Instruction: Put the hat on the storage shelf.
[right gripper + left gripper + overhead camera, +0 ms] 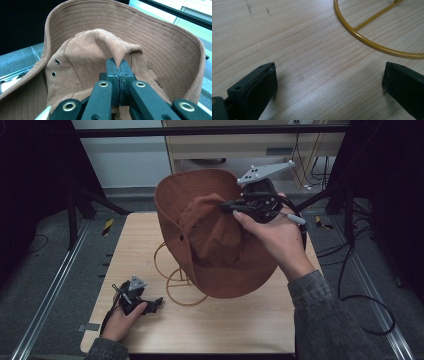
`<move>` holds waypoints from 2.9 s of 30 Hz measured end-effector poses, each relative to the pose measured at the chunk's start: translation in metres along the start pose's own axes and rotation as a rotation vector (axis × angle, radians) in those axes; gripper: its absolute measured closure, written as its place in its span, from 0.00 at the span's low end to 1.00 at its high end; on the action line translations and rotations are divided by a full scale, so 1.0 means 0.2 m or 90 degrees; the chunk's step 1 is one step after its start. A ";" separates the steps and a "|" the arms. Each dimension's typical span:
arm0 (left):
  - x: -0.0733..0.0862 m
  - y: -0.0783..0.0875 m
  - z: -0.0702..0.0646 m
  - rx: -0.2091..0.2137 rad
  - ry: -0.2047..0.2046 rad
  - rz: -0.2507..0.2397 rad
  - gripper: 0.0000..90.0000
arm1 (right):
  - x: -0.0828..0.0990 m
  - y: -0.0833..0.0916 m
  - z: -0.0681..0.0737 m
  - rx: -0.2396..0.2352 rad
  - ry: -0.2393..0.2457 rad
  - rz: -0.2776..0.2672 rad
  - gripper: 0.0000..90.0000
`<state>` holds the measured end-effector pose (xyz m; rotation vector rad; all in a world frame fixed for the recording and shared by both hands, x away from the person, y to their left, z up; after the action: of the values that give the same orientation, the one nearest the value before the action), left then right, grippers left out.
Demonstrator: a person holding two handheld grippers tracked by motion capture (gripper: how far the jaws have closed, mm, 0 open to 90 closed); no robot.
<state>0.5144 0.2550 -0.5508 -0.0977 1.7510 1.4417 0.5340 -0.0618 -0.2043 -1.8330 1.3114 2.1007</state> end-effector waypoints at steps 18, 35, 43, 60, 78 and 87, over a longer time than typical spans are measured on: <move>0.00 0.00 0.00 0.002 0.000 0.002 0.00 | -0.05 -0.14 0.07 -0.015 0.002 -0.013 0.99; 0.00 0.00 0.00 0.002 0.000 0.002 0.00 | -0.09 -0.21 0.09 -0.025 -0.003 -0.015 0.99; 0.00 0.00 0.00 0.002 0.000 0.002 0.00 | -0.11 -0.25 0.13 -0.039 0.002 -0.014 0.99; 0.00 0.00 0.00 0.002 0.000 0.003 0.00 | -0.14 -0.32 0.22 -0.073 0.008 -0.018 0.99; 0.00 0.00 0.00 0.001 0.000 0.002 0.00 | -0.10 -0.40 0.26 -0.091 0.013 -0.004 0.99; 0.00 0.00 0.00 0.001 0.000 0.002 0.00 | -0.08 -0.44 0.27 -0.094 0.012 0.003 0.99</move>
<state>0.5141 0.2549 -0.5507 -0.0933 1.7531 1.4423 0.5446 0.0358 -0.2430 -1.9109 1.1949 2.2427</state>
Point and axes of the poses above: each handheld gripper's, and its own axes: y roughly backward along the jaws, x roughly out of its underside, z roughly to its left, the point moved 6 cm from there along -y, roughly forward along the jaws, and after that the axes turned 6 degrees about z, right-handed, at the moved point
